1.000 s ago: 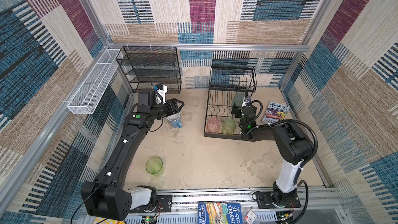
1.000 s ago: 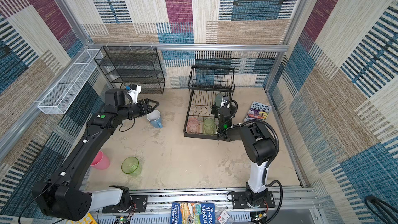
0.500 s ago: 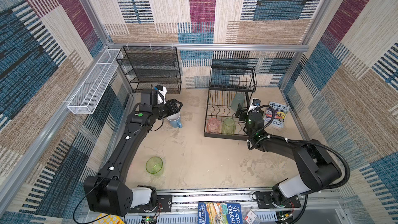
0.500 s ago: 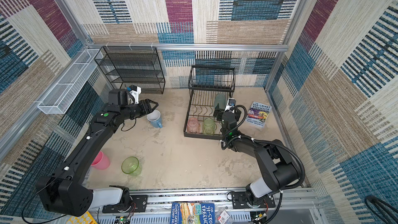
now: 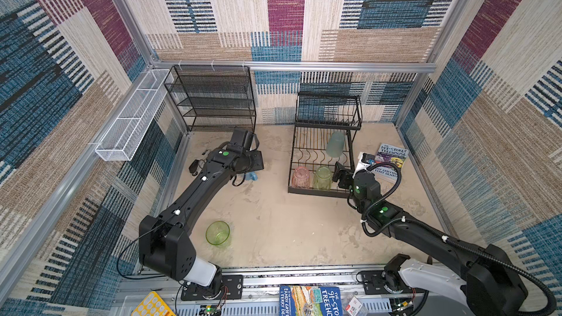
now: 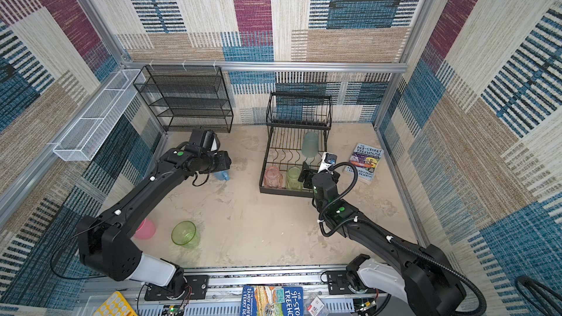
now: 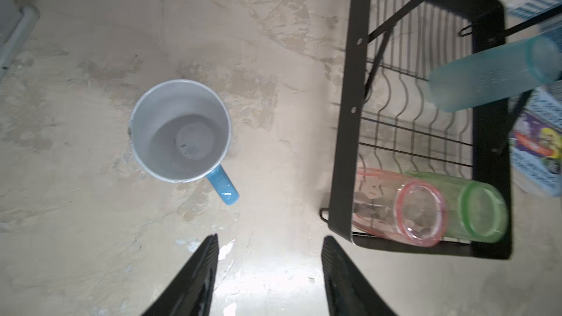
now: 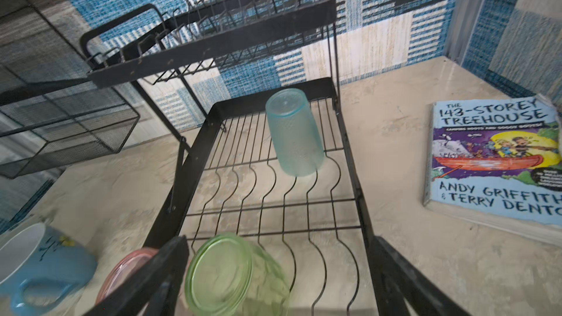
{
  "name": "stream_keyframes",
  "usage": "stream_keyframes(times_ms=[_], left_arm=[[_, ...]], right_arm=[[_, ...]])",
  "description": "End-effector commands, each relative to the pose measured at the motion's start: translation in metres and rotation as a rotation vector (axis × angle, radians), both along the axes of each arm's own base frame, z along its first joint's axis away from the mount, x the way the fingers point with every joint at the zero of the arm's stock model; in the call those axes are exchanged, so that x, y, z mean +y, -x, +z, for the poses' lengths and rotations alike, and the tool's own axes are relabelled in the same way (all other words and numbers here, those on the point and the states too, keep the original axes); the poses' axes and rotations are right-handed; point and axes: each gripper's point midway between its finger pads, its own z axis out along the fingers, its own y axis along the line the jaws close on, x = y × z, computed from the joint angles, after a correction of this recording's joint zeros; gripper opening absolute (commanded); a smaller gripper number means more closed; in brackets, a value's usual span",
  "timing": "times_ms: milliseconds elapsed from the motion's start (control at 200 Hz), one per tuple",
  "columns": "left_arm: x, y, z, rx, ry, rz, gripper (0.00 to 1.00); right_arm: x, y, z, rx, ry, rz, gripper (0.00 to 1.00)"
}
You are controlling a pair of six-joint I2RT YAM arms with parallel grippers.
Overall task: Load cups into a dish rack
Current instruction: Pick up the cup from the top-left of the table.
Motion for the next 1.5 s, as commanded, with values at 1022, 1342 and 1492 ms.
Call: stream_keyframes(times_ms=[1022,1342,1492], left_arm=[[0.016,-0.061,-0.075,0.236,-0.212,0.277,0.52],[0.036,-0.07,-0.084,0.241,-0.118,0.516,0.51],[0.042,-0.076,-0.087,0.239,-0.091,0.574,0.51]], right_arm=[[0.061,0.041,-0.029,0.094,-0.047,0.365,0.91],[0.063,0.043,-0.029,0.07,-0.049,0.391,0.91],[0.064,0.043,-0.031,0.065,-0.039,0.396,0.91]])
